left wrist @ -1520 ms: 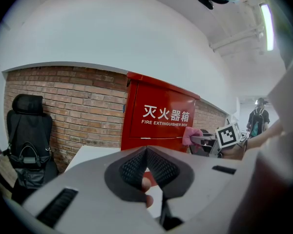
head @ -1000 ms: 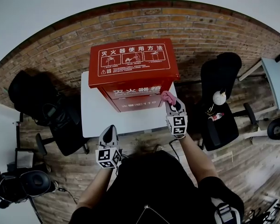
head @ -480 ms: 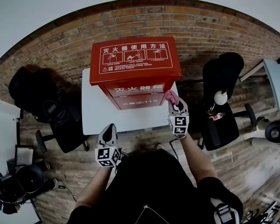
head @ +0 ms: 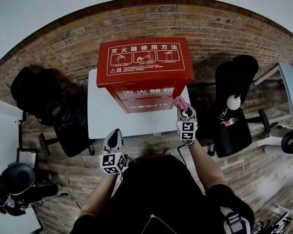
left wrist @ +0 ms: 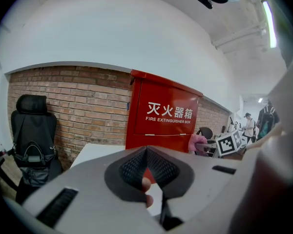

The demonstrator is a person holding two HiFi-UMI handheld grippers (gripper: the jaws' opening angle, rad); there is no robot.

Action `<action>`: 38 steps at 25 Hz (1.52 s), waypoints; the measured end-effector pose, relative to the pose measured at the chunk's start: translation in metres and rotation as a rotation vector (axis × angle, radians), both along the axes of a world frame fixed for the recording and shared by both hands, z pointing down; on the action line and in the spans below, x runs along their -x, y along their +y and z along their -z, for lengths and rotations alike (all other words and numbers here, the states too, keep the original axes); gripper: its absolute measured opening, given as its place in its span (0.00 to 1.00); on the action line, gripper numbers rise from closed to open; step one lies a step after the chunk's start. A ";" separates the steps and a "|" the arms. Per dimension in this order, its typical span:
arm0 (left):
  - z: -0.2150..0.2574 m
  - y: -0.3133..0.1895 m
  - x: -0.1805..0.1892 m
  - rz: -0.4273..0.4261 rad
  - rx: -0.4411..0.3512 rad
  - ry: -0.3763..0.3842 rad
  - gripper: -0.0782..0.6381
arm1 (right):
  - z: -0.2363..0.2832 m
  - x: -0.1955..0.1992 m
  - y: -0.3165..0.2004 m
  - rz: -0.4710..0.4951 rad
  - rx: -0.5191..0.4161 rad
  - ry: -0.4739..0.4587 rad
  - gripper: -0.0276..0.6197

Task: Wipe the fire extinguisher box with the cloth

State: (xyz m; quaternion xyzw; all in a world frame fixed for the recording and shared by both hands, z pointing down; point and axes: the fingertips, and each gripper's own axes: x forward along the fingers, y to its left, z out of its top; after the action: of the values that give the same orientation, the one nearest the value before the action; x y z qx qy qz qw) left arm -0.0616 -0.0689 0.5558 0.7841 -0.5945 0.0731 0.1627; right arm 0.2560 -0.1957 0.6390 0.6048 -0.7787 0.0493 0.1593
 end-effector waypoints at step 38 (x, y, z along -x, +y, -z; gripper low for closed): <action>-0.004 0.011 0.057 0.056 0.020 -0.019 0.13 | -0.032 0.035 0.001 -0.067 0.032 -0.026 0.22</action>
State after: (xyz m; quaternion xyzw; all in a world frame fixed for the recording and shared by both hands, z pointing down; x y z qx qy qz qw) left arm -0.1191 -0.0576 0.5596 0.7646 -0.6171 0.0816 0.1667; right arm 0.2210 -0.1951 0.6713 0.6271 -0.7593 0.0747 0.1570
